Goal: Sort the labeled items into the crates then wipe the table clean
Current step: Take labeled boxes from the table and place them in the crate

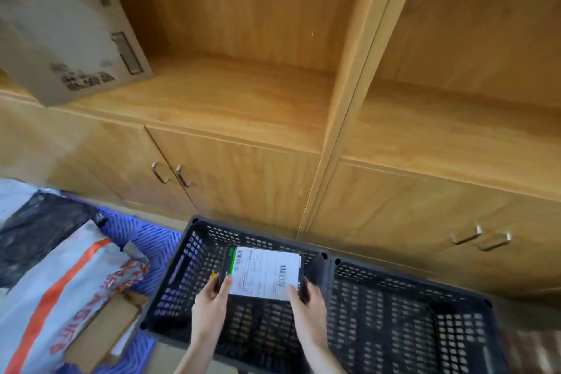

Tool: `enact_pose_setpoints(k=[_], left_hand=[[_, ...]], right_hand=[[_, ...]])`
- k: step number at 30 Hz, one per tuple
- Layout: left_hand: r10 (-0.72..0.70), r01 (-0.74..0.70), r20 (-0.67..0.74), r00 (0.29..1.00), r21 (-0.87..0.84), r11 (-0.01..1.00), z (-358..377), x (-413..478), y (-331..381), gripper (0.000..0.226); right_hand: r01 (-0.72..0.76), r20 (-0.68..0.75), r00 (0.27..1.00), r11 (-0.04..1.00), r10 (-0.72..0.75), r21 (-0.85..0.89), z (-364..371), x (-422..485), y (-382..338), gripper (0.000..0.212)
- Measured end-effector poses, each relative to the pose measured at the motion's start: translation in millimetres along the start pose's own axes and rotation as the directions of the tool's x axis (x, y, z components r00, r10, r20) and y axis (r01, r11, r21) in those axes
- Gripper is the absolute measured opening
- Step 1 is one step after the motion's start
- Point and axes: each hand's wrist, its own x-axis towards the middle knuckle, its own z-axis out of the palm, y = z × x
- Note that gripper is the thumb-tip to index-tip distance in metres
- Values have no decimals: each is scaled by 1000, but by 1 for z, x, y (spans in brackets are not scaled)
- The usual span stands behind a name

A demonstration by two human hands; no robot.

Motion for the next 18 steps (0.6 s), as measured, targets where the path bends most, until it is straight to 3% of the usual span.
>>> enact_pose_setpoints(k=[3,6,7,9,13,18], left_hand=[[5,-5,1,1000,37,999,32,56,-43,49],[28,-28,-1,1000,40,999,64,123,-83,57],[39,-38,-21,999,42,998,89,167,-124,58],[51,-51,1,999,57,997,100,190,-131,57],[59,-60,11,998,72,996,149,266,-211,51],[104,-111,51,993,177,978,181,346,-228,47]], right_hand=[[-59,-23,998,998,59,4,31,50,50,55],[-50,-39,998,998,51,30,68,114,93,64],[-30,-83,996,999,34,45,90,152,128,62],[-12,-61,998,996,18,92,99,176,134,59],[-20,-84,996,993,30,119,138,250,208,60],[1,-177,984,996,15,90,160,306,220,52]])
